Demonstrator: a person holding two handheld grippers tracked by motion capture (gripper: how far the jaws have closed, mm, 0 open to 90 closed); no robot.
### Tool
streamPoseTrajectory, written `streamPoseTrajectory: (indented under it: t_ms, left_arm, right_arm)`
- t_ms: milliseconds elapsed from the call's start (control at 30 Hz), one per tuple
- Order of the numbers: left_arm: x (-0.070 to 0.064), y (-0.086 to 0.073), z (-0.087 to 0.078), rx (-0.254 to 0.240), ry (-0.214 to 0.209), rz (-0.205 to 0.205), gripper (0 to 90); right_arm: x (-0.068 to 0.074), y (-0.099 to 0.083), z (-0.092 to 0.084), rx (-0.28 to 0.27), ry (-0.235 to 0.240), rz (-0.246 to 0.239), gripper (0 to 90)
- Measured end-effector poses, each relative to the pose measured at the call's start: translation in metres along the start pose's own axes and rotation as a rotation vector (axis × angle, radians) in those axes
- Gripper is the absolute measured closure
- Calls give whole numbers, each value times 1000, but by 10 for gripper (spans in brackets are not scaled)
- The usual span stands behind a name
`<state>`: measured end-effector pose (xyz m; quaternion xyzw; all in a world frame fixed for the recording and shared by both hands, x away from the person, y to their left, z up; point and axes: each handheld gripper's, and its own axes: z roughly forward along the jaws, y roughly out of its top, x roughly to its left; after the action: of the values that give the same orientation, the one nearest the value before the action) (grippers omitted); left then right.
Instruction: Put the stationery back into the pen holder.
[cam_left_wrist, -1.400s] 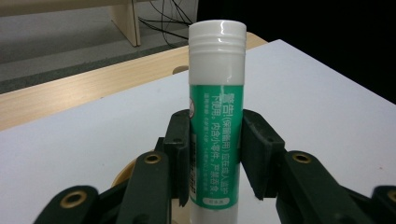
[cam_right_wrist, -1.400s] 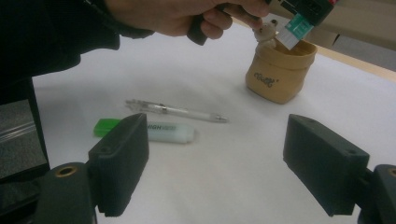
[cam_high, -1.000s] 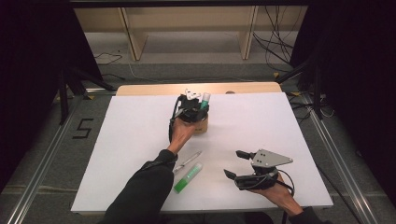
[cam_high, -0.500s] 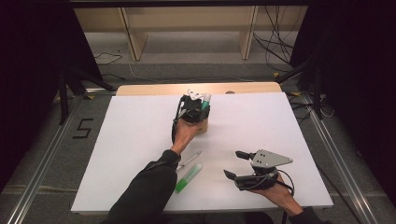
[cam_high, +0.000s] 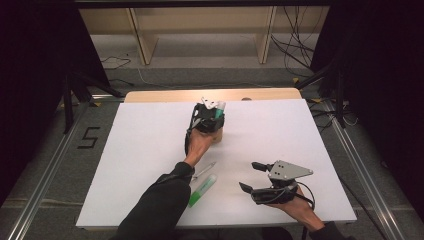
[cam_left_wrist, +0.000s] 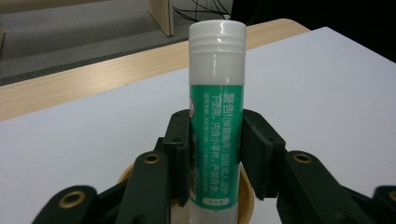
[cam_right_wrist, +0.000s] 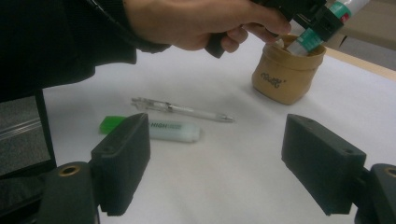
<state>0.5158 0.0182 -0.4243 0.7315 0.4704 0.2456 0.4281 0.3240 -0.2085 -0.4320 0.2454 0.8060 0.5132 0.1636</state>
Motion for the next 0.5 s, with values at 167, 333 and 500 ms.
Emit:
streamPoseTrajectory:
  t_ms: [167, 333, 500]
  left_arm:
    - [0, -1, 1, 12, 9, 2, 648]
    - [2, 1, -3, 35, 14, 6, 643]
    - [2, 6, -11, 44, 9, 1, 573]
  right_arm:
    - [1, 0, 0, -1, 3, 1, 245]
    - [0, 0, 0, 0, 4, -1, 245]
    - [0, 0, 0, 1, 5, 2, 245]
